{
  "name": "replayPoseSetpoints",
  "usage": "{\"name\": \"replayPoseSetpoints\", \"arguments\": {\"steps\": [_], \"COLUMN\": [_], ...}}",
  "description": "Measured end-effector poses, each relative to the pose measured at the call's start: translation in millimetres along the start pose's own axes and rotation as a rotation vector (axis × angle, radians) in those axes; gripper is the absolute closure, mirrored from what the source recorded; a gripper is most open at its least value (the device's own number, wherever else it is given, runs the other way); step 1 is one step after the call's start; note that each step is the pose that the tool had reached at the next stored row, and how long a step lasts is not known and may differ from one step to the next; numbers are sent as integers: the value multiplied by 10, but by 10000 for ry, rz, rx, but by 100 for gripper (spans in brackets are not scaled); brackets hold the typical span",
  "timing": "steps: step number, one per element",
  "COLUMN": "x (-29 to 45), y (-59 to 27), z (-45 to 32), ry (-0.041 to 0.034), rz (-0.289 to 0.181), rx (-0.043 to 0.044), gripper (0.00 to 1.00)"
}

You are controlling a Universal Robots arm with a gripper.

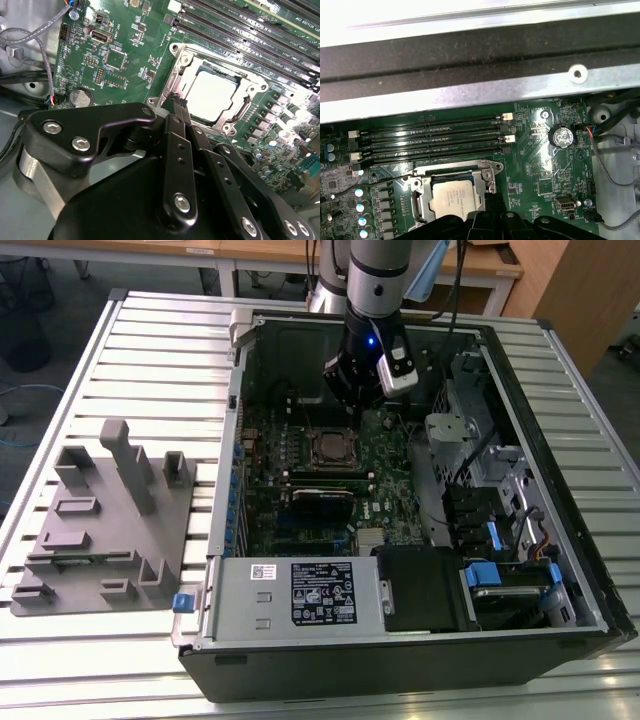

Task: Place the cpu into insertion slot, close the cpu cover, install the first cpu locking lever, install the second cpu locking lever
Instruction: 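Close the cpu cover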

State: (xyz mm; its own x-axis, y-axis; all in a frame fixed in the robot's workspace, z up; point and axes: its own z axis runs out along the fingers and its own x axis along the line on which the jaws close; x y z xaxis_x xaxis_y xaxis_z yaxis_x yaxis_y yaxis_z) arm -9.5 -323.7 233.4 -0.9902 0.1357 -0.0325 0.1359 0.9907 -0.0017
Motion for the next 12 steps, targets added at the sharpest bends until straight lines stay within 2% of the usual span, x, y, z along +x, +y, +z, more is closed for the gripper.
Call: {"name": "replayPoseSetpoints", "arguments": {"steps": [6,12], "x": [0,0], "y": [0,0], "z": [0,2], "ry": [0,-1], "rz": [-66,-660], "rx": [-2,-21], "gripper": [90,90]}}
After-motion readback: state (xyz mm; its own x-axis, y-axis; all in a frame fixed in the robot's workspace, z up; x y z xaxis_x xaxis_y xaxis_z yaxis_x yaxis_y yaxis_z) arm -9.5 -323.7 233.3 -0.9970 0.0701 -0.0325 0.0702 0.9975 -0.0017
